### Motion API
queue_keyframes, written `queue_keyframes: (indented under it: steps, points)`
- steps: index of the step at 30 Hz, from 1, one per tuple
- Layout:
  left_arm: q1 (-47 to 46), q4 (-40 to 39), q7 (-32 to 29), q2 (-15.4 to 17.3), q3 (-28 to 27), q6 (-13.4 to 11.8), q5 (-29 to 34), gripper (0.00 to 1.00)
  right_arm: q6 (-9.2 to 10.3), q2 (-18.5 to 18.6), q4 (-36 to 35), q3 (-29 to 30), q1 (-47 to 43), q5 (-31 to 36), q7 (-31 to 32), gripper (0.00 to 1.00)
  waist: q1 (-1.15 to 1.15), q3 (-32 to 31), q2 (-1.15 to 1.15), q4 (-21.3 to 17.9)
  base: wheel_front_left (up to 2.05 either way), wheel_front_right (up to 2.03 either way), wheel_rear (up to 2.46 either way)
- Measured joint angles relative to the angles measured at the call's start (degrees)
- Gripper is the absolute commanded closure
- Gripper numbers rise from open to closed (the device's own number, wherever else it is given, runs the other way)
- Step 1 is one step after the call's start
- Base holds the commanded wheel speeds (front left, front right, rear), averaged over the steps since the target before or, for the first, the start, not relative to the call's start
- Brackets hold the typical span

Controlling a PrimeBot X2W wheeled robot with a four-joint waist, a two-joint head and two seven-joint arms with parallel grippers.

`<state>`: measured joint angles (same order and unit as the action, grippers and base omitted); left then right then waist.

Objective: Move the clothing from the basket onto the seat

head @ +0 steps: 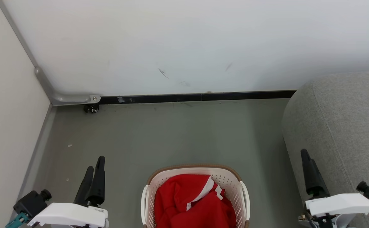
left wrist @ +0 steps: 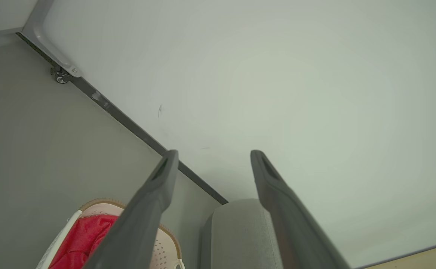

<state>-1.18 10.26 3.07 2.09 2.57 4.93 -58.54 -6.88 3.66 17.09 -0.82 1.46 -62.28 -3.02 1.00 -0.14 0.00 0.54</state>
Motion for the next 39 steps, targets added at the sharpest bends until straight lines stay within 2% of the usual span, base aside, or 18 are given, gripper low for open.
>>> queue_keyframes:
  steps: [5,12,20,25,39]
  points:
    - [0.00,-1.04,1.07,0.79,1.69,-0.78,6.65,0.00,-0.01,0.07,0.55,-1.54,-0.01,5.80,-0.87,0.00,-0.12,-0.19,0.00,0.06,0.00,0.00,0.00]
    - [0.02,-1.94,2.41,1.22,3.98,-1.77,15.15,0.00,-0.01,0.04,1.67,-2.65,-0.01,13.19,-2.21,0.00,-0.46,-0.30,0.00,0.05,0.00,0.00,0.00]
    - [0.27,-2.43,4.26,1.93,6.48,-4.15,26.06,0.00,-0.16,-0.15,2.60,-3.30,0.00,21.71,-3.63,0.00,-0.83,-0.24,0.00,0.05,0.00,0.00,0.00]
    - [0.89,-2.59,5.13,2.38,7.32,-5.53,31.33,0.00,-0.16,-0.25,3.43,-3.46,-0.01,26.73,-4.23,0.00,-0.91,-0.25,0.00,0.11,0.00,0.00,0.00]
    - [1.41,-2.67,8.12,2.65,9.76,-8.54,43.55,0.00,-0.18,-0.45,5.20,-4.24,0.05,39.11,-5.57,0.00,-0.96,-0.47,0.00,0.22,0.00,0.00,0.00]
